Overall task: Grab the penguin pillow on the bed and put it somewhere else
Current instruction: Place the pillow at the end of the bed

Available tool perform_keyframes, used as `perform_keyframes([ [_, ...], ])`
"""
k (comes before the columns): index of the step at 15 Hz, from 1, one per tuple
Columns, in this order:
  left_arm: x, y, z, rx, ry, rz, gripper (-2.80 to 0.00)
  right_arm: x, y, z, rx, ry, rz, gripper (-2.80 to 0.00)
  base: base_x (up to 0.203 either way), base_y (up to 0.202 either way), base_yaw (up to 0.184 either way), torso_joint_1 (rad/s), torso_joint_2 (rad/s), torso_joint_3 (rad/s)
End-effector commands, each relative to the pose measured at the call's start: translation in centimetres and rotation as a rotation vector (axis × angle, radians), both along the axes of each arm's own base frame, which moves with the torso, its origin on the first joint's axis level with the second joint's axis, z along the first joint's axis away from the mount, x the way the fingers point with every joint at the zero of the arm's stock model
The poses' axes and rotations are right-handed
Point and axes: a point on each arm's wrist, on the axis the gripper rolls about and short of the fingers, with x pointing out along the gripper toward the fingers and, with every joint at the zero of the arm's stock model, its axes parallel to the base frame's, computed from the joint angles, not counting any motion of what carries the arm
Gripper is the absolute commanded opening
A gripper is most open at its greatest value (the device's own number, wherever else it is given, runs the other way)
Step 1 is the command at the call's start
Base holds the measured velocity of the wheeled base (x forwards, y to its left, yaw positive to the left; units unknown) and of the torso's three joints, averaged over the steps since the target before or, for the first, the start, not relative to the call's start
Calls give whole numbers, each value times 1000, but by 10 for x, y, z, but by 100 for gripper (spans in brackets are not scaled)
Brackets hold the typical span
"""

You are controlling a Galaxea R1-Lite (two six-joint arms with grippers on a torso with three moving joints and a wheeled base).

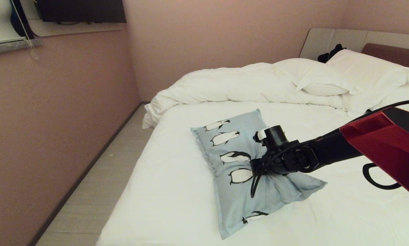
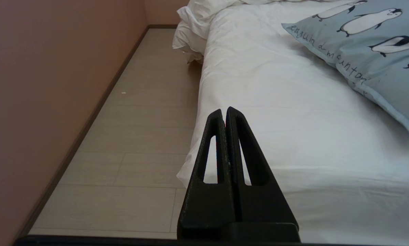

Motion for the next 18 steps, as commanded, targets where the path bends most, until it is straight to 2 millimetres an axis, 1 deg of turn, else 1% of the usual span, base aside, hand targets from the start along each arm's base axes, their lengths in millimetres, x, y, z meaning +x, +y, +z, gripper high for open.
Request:
perform_keyframes([
  [1, 0, 0, 0, 0, -1, 0, -280, -7, 0, 3, 2, 8, 0, -280, 0, 0, 0, 0, 0, 0],
  [5, 0, 0, 0, 0, -1, 0, -280, -5, 1, 6, 12, -18, 0, -280, 0, 0, 0, 0, 0, 0],
  [6, 0, 0, 0, 0, -1, 0, -280, -5, 1, 7, 14, -24, 1, 0, 0, 0, 0, 0, 0, 0],
  [8, 0, 0, 0, 0, -1, 0, -280, -5, 1, 13, 21, -38, -1, 0, 0, 0, 0, 0, 0, 0],
  [10, 0, 0, 0, 0, -1, -1, -280, -8, -1, 28, 35, -71, -2, 0, 0, 0, 0, 0, 0, 0],
  [11, 0, 0, 0, 0, -1, 0, -280, -11, -2, 42, 50, -102, -3, 0, 0, 0, 0, 0, 0, 0],
  [13, 0, 0, 0, 0, -1, -1, -280, -22, -8, 78, 86, -184, -4, 0, 0, 0, 0, 0, 0, 0],
  [14, 0, 0, 0, 0, -1, -1, -280, -31, -12, 100, 107, -233, -4, 0, 0, 0, 0, 0, 0, 0],
  [16, 0, 0, 0, 0, -1, 0, -280, -48, -20, 136, 141, -315, -5, 0, 0, 0, 0, 0, 0, 0],
  [18, 0, 0, 0, 0, -1, 0, -280, -73, -34, 177, 184, -421, -17, 0, 0, 0, 0, 0, 0, 0],
])
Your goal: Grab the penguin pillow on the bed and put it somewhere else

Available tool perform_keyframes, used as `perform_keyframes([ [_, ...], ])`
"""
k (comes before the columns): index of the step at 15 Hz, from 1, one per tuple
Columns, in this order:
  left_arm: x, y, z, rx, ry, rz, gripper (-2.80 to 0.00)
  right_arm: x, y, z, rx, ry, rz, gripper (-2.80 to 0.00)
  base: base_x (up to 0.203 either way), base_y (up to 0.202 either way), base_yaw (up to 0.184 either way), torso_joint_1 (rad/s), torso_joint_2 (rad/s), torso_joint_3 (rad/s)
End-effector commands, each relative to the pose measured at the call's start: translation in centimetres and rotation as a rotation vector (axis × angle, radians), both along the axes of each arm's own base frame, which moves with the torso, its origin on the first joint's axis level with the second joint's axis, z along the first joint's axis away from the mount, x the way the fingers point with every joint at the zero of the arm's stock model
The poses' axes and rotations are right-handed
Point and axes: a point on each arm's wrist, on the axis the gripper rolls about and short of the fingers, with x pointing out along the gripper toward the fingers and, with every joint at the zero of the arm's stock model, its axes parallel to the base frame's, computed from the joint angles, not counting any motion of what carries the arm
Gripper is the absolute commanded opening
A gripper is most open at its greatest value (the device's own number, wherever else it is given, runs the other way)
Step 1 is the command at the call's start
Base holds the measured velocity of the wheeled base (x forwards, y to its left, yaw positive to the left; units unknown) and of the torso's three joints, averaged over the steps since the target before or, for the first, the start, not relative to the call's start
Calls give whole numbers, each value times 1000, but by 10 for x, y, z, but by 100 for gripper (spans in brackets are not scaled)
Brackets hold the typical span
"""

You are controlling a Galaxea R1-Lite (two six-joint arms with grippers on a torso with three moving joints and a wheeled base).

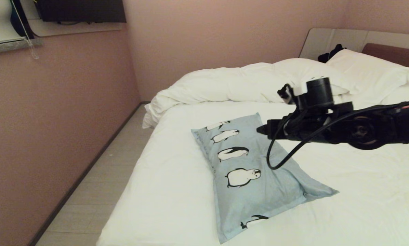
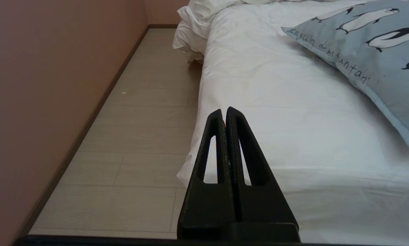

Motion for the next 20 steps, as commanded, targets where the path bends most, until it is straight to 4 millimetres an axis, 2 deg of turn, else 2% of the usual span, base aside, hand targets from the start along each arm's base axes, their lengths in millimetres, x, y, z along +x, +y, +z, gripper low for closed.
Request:
perform_keyframes([
  [1, 0, 0, 0, 0, -1, 0, -280, -31, -18, 50, 53, -133, -21, 0, 0, 0, 0, 0, 0, 0],
  [2, 0, 0, 0, 0, -1, 1, -280, -41, -26, 64, 59, -176, -44, 0, 0, 0, 0, 0, 0, 0],
  [3, 0, 0, 0, 0, -1, 1, -280, -50, -36, 77, 61, -217, -73, -280, 0, 0, 0, 0, 0, 0],
  [6, 0, 0, 0, 0, -1, 0, -280, -71, -59, 100, 64, -275, -128, -280, 0, 0, 0, 0, 0, 0],
  [10, 0, 0, 0, 0, -1, 0, -280, -104, -79, 123, 80, -325, -162, -280, 0, 0, 0, 0, 0, 0],
  [14, 0, 0, 0, 0, -1, 0, -280, -155, -97, 143, 101, -377, -175, -280, 0, 0, 0, 0, 0, 0],
  [17, 0, 0, 0, 0, -1, 1, -280, -200, -114, 147, 105, -404, -204, -280, 0, 0, 0, 0, 0, 0],
  [20, 0, 0, 0, 0, -1, 0, -280, -240, -128, 137, 92, -407, -258, -280, 0, 0, 0, 0, 0, 0],
])
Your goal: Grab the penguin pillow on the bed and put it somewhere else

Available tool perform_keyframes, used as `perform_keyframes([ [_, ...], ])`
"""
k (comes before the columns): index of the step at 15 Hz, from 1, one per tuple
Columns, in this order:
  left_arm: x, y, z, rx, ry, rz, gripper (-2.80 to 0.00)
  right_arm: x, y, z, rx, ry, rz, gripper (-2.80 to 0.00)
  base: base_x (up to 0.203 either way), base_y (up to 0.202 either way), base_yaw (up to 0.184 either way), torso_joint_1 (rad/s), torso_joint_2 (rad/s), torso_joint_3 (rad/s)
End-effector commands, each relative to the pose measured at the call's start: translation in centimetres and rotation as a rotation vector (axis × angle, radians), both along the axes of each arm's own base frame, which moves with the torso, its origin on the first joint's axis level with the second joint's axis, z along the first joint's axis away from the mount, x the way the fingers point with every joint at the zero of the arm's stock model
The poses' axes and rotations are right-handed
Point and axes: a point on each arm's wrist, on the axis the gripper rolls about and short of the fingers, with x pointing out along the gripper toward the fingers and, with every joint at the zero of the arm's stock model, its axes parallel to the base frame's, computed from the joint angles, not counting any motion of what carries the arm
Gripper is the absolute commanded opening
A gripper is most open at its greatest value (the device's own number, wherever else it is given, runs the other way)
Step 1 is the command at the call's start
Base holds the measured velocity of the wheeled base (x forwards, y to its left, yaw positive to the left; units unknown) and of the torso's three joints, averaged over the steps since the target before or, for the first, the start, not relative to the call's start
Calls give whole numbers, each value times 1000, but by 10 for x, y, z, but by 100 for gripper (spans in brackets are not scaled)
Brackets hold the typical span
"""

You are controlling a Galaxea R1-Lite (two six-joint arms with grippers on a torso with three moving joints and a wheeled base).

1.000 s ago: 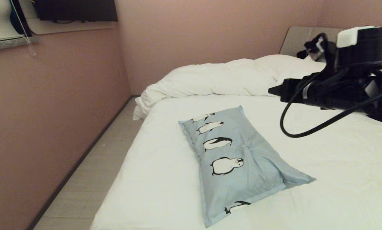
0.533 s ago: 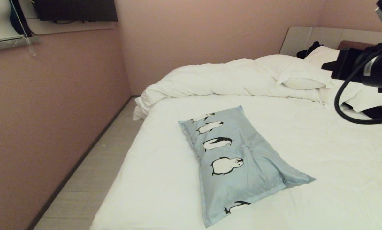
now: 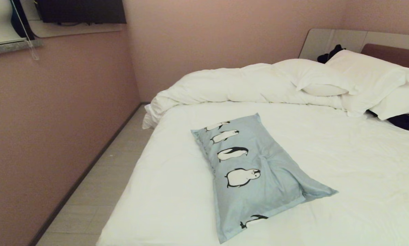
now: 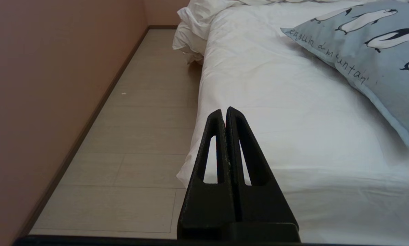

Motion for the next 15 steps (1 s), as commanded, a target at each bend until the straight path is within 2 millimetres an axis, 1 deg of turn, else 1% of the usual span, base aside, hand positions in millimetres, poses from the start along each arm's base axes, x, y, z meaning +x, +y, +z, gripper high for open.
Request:
perform_keyframes([
  [1, 0, 0, 0, 0, -1, 0, -280, -41, -12, -7, 3, -11, -28, -280, 0, 0, 0, 0, 0, 0],
  [2, 0, 0, 0, 0, -1, 1, -280, -58, -18, -16, 1, -6, -42, -280, 0, 0, 0, 0, 0, 0],
  [5, 0, 0, 0, 0, -1, 1, -280, -101, -29, -46, -4, 4, -75, -280, 0, 0, 0, 0, 0, 0],
  [7, 0, 0, 0, 0, -1, 1, -280, -124, -36, -67, -11, 22, -121, -280, 0, 0, 0, 0, 0, 0],
  [9, 0, 0, 0, 0, -1, 1, -280, -144, -42, -80, -17, 26, -182, -280, 0, 0, 0, 0, 0, 0],
  [12, 0, 0, 0, 0, -1, 0, -280, -173, -50, -96, -20, 31, -202, -280, 0, 0, 0, 0, 0, 0],
  [15, 0, 0, 0, 0, -1, 0, -280, -193, -54, -114, -19, 30, -210, -280, 0, 0, 0, 0, 0, 0],
])
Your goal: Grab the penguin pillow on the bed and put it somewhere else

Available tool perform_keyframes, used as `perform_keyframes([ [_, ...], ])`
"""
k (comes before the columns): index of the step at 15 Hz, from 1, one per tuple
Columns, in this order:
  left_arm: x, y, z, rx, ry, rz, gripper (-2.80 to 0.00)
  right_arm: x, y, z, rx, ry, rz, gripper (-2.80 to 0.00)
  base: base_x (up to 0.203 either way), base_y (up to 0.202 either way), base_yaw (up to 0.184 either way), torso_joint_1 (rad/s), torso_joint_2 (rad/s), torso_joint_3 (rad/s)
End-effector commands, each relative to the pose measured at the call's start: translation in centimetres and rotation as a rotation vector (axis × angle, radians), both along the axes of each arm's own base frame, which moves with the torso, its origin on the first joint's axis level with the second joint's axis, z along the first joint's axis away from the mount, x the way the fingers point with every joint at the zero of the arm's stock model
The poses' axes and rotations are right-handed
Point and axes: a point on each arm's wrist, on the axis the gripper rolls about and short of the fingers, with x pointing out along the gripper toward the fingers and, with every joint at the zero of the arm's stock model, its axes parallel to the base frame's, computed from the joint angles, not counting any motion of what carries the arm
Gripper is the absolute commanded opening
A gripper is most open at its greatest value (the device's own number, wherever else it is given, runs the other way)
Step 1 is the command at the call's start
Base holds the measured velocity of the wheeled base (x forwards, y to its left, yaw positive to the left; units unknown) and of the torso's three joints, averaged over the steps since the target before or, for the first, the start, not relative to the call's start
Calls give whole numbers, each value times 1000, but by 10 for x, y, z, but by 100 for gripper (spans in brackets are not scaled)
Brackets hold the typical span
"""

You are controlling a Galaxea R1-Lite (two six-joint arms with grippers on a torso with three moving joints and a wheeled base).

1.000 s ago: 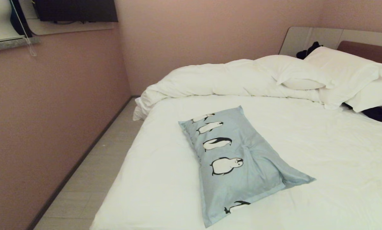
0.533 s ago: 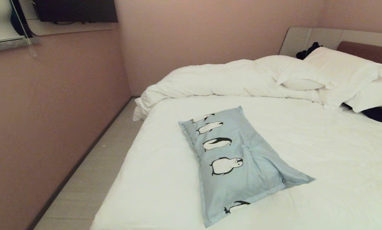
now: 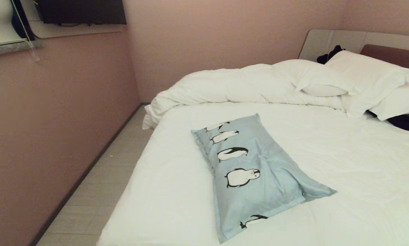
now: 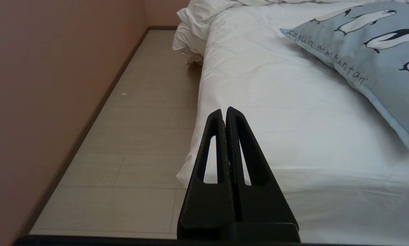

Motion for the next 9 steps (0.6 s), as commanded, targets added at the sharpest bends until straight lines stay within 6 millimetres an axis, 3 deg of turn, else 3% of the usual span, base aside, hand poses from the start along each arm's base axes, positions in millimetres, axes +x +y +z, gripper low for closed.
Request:
perform_keyframes([
  [1, 0, 0, 0, -1, -1, 1, -280, -17, -3, -19, -8, 37, -23, -280, 0, 0, 0, 0, 0, 0],
  [5, 0, 0, 0, -1, -1, 1, -280, -24, -2, -22, -8, 33, -117, -280, 0, 0, 0, 0, 0, 0],
  [9, 0, 0, 0, -1, -1, 0, -280, -17, 9, -18, -12, 67, -202, -280, 0, 0, 0, 0, 0, 0],
])
